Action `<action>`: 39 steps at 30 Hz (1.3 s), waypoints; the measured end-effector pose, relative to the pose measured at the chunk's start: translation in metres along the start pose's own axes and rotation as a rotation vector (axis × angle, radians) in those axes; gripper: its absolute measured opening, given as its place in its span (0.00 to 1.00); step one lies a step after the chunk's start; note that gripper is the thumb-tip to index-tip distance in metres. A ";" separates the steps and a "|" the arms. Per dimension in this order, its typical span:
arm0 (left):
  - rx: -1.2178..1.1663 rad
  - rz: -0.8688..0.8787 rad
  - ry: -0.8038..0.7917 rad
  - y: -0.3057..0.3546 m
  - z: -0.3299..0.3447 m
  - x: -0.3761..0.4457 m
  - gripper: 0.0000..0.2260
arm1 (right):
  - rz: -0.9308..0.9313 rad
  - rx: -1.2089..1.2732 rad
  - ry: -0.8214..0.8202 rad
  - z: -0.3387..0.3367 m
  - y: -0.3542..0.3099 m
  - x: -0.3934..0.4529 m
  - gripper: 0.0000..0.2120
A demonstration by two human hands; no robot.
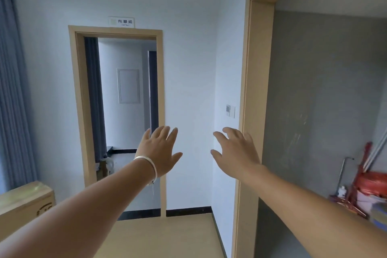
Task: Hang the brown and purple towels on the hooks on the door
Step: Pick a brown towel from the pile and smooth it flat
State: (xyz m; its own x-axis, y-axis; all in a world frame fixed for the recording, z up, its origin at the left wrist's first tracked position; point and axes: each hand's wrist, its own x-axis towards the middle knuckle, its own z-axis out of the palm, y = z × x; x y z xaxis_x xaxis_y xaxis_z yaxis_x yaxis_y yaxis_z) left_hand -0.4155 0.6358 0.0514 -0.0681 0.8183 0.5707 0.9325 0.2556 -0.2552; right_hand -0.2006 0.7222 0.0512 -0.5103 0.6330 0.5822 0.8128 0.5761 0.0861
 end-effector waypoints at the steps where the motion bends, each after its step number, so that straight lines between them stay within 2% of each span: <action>1: -0.003 0.005 -0.007 0.000 0.012 0.009 0.33 | 0.006 -0.002 -0.006 0.009 0.003 0.009 0.25; 9: 0.012 0.035 -0.041 -0.009 0.112 0.103 0.33 | 0.016 0.023 -0.032 0.108 0.029 0.110 0.25; 20: 0.083 -0.071 -0.043 -0.053 0.204 0.260 0.32 | -0.068 0.087 0.035 0.223 0.065 0.298 0.25; 27: 0.088 -0.088 -0.129 -0.084 0.290 0.309 0.31 | -0.143 0.110 -0.061 0.315 0.052 0.358 0.25; 34: 0.078 -0.084 -0.164 -0.150 0.391 0.373 0.31 | -0.169 0.103 -0.102 0.402 0.019 0.455 0.25; 39: 0.066 -0.145 -0.148 -0.239 0.449 0.432 0.32 | -0.215 0.075 -0.080 0.444 -0.029 0.562 0.25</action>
State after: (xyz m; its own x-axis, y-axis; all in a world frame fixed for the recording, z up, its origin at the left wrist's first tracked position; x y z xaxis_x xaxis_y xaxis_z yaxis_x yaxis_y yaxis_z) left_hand -0.8267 1.1593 0.0085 -0.2557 0.8362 0.4852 0.8843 0.4051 -0.2321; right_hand -0.6358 1.2902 0.0170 -0.6923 0.5288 0.4910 0.6614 0.7371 0.1387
